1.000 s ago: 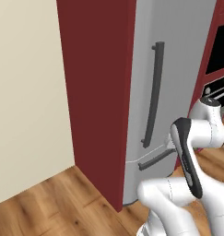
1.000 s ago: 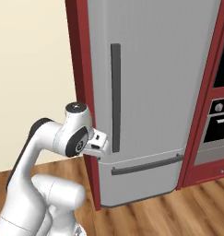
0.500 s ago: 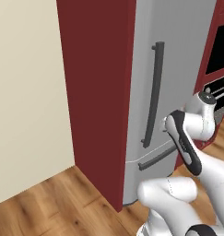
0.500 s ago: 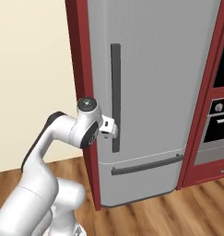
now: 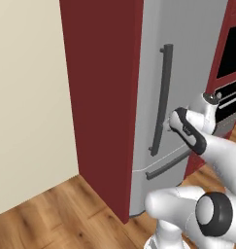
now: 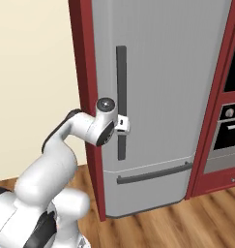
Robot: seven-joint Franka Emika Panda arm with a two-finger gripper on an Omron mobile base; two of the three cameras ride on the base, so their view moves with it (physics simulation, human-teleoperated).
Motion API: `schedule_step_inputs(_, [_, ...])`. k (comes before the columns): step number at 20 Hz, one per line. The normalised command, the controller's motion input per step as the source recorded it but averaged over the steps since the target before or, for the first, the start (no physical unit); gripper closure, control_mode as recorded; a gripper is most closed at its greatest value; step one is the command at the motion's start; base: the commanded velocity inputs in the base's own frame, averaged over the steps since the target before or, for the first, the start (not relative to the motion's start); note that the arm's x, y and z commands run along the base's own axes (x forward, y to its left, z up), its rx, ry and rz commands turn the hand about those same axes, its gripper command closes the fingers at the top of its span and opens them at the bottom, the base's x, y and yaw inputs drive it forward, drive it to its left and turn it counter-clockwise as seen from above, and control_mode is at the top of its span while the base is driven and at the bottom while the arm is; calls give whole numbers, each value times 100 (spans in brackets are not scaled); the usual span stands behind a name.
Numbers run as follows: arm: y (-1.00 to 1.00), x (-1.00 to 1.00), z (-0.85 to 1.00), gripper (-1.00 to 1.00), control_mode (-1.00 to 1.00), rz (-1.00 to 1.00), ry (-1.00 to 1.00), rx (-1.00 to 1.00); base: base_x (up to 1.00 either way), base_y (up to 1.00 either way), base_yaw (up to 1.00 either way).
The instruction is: Place one of the steaks on the plate and the other in the bowl. Then place the bowl in the fridge.
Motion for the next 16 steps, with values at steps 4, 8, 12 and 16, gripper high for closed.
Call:
schedule_step_inputs(4, [0, 80, 0, -100, -100, 12, 0, 0, 0, 0, 0])
schedule_step_inputs(8, [-15, 82, -3, -100, -100, 12, 1, 0, 0, 0, 0])
schedule_step_inputs(12, [-11, 77, -3, -100, -100, 7, 8, -1, 0, 0, 0])
schedule_step_inputs(16, [-9, 71, -13, -100, -100, 8, 0, 0, 0, 0, 0])
